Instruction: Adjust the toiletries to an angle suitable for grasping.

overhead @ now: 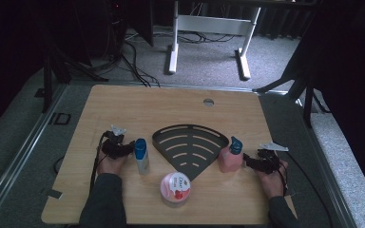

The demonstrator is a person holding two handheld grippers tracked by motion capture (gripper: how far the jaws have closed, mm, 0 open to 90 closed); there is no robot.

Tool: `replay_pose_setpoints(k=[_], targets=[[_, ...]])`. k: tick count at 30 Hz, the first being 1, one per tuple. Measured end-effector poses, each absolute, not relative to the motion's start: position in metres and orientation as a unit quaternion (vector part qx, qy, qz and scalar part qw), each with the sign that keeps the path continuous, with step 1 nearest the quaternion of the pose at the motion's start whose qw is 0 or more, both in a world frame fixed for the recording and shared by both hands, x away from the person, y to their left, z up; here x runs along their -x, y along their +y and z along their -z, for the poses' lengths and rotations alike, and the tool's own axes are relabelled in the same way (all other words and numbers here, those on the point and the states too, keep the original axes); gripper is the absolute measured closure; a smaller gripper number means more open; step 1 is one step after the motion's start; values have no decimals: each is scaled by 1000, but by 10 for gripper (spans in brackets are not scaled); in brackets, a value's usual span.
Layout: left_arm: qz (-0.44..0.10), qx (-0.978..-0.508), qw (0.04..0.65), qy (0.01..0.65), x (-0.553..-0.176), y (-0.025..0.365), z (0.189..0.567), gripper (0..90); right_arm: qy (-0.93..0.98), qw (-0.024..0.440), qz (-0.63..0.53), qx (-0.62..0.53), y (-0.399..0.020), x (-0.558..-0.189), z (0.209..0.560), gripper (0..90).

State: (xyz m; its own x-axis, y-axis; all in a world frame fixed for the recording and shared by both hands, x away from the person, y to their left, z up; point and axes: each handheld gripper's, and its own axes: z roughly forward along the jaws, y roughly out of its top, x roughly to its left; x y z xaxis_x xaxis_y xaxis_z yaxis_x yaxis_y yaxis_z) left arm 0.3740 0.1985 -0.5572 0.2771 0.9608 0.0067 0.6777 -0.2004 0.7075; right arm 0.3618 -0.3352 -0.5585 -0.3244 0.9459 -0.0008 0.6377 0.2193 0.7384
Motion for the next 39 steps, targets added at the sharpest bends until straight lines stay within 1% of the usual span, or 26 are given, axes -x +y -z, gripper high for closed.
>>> replay_pose_setpoints(k=[1,2,5,7,10,11,13,20,21,23,24,25,33,39], targets=[[-248,-750,292,539,-370,194,556,561,745,235,-328,-531,-335,-362,558,297],[-247,-755,288,535,-368,193,555,600,745,234,-329,-530,-335,-362,558,297],[-252,-760,283,528,-362,190,554,688,747,233,-329,-529,-335,-362,558,296],[-244,-768,288,517,-357,190,554,749,747,233,-329,-529,-335,-362,558,297],[-234,-770,288,519,-353,188,552,885,747,233,-329,-529,-335,-362,558,296],[-228,-769,294,520,-350,188,550,898,747,233,-329,-528,-335,-362,558,296],[-215,-769,304,520,-343,186,544,900,747,233,-329,-528,-335,-362,558,296],[-205,-777,305,511,-322,182,541,900,748,233,-329,-527,-335,-362,558,294],[-202,-773,314,512,-314,183,538,900,748,233,-329,-527,-335,-362,558,294],[-198,-772,320,512,-311,184,537,900,748,233,-329,-527,-335,-362,558,293],[-186,-769,339,509,-303,186,537,900,749,233,-329,-526,-335,-362,559,293],[-181,-769,342,508,-300,186,537,900,749,233,-330,-526,-335,-362,559,293],[-196,-786,325,488,-272,179,536,900,750,232,-330,-525,-335,-362,559,293],[-195,-790,328,480,-256,176,535,900,750,232,-330,-524,-335,-362,559,293]])
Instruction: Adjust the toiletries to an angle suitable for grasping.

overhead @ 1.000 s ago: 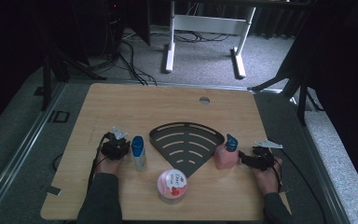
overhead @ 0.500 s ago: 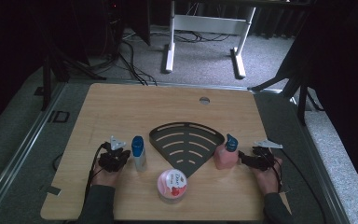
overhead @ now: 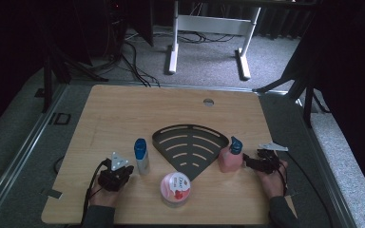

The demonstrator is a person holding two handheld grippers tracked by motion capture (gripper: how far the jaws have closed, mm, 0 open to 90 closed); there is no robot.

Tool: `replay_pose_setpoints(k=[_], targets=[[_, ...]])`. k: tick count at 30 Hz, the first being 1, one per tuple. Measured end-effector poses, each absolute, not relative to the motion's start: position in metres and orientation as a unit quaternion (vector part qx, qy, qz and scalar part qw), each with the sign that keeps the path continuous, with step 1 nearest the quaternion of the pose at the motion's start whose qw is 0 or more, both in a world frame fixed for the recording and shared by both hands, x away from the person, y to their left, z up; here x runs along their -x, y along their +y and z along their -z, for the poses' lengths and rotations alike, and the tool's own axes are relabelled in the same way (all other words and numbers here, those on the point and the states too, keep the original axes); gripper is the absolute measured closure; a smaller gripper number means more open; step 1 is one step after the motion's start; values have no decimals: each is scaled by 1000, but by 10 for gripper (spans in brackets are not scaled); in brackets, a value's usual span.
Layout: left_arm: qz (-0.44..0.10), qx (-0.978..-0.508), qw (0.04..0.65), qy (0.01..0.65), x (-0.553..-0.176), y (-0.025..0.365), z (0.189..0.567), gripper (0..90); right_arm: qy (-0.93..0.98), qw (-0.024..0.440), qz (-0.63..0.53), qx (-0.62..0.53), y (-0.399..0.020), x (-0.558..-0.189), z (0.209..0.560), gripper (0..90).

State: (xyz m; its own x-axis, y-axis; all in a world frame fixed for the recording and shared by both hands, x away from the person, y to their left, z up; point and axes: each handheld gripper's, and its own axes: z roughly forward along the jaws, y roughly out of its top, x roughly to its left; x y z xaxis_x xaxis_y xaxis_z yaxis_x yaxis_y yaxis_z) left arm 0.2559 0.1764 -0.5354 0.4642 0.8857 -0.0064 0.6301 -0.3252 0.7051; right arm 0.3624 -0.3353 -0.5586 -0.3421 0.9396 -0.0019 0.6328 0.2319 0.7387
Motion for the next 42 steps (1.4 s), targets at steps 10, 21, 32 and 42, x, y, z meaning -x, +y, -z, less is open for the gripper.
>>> replay_pose_setpoints(k=[10,21,32,42], targets=[[-180,-817,344,427,-236,157,536,899,751,232,-330,-523,-335,-362,559,291],[-174,-821,355,411,-247,144,536,898,752,231,-330,-522,-335,-363,559,287],[-193,-820,333,423,-263,152,538,869,752,231,-330,-522,-335,-363,559,287],[-203,-803,327,455,-258,169,538,702,752,231,-330,-522,-335,-363,559,287]])
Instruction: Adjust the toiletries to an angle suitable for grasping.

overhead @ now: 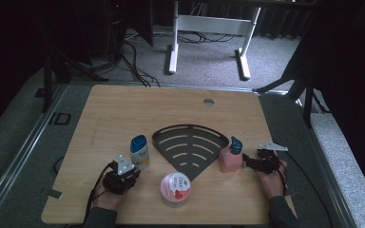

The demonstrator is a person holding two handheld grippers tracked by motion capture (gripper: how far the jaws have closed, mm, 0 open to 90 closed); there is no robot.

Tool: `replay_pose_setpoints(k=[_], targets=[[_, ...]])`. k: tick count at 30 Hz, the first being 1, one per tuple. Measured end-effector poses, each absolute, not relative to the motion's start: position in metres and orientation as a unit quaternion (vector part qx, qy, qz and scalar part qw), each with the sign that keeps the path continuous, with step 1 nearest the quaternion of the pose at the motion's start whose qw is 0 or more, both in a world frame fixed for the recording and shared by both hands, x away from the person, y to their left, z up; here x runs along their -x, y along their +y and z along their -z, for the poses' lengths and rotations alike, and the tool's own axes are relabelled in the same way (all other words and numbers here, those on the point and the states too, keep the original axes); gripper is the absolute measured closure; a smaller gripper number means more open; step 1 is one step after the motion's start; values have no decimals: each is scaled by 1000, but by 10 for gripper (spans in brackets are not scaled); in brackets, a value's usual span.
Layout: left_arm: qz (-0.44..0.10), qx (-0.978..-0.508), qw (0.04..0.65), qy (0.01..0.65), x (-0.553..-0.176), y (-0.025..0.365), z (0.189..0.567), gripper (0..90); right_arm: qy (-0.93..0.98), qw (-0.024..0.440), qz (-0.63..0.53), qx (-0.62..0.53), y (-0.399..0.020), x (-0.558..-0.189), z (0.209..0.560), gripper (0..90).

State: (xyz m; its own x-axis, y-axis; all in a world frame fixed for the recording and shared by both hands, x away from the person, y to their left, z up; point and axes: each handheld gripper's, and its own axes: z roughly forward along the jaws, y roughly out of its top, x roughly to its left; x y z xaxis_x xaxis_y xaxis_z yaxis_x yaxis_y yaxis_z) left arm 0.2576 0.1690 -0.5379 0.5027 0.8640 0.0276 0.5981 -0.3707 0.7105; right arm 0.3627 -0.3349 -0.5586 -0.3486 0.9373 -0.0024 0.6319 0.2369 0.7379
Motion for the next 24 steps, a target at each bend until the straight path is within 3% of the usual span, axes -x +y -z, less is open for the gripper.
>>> replay_pose_setpoints(k=[9,13,16,19,24], targets=[[-185,-798,348,456,-275,177,539,572,752,231,-330,-522,-335,-363,559,287],[-180,-800,351,452,-282,179,543,469,752,231,-330,-521,-335,-363,559,287],[-175,-805,353,444,-288,178,546,459,752,231,-330,-522,-335,-363,559,287],[-178,-812,347,433,-291,172,545,551,752,231,-330,-521,-335,-363,559,287],[-187,-814,336,435,-299,167,544,564,752,231,-330,-521,-335,-363,559,287]])
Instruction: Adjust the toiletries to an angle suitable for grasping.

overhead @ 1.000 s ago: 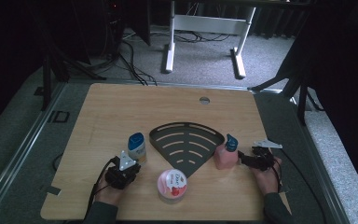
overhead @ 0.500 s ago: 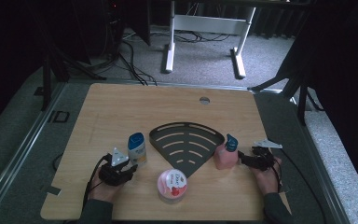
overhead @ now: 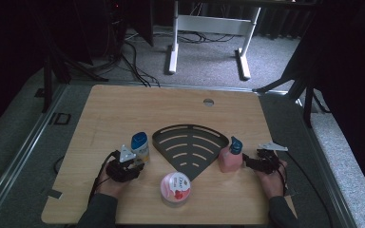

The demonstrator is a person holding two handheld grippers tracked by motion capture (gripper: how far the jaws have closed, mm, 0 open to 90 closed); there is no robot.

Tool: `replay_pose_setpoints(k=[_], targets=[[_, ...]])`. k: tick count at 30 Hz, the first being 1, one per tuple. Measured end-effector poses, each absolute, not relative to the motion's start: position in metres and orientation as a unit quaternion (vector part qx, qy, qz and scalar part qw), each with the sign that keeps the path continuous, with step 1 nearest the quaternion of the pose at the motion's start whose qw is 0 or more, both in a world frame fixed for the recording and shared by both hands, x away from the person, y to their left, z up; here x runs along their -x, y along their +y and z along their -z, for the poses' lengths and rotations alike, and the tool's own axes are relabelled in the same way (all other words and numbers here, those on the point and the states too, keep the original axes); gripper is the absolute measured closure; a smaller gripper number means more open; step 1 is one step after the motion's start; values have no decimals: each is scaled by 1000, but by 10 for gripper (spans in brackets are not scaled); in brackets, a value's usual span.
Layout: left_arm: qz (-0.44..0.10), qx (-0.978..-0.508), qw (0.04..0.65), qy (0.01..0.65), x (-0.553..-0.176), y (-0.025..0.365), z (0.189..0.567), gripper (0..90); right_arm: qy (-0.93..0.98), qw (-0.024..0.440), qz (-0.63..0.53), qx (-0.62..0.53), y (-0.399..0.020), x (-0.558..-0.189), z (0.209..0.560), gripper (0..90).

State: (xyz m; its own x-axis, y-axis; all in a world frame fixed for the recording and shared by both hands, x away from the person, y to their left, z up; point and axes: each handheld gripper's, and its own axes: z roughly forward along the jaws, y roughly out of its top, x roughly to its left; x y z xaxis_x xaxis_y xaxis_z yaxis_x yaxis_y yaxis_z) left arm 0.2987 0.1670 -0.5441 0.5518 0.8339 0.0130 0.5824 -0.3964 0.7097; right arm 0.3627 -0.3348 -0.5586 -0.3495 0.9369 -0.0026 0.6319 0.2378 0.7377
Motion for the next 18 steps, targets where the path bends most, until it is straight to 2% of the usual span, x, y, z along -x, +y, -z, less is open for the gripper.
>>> replay_pose_setpoints(k=[18], targets=[[-201,-810,326,445,-343,153,544,569,752,230,-331,-522,-335,-363,559,287]])
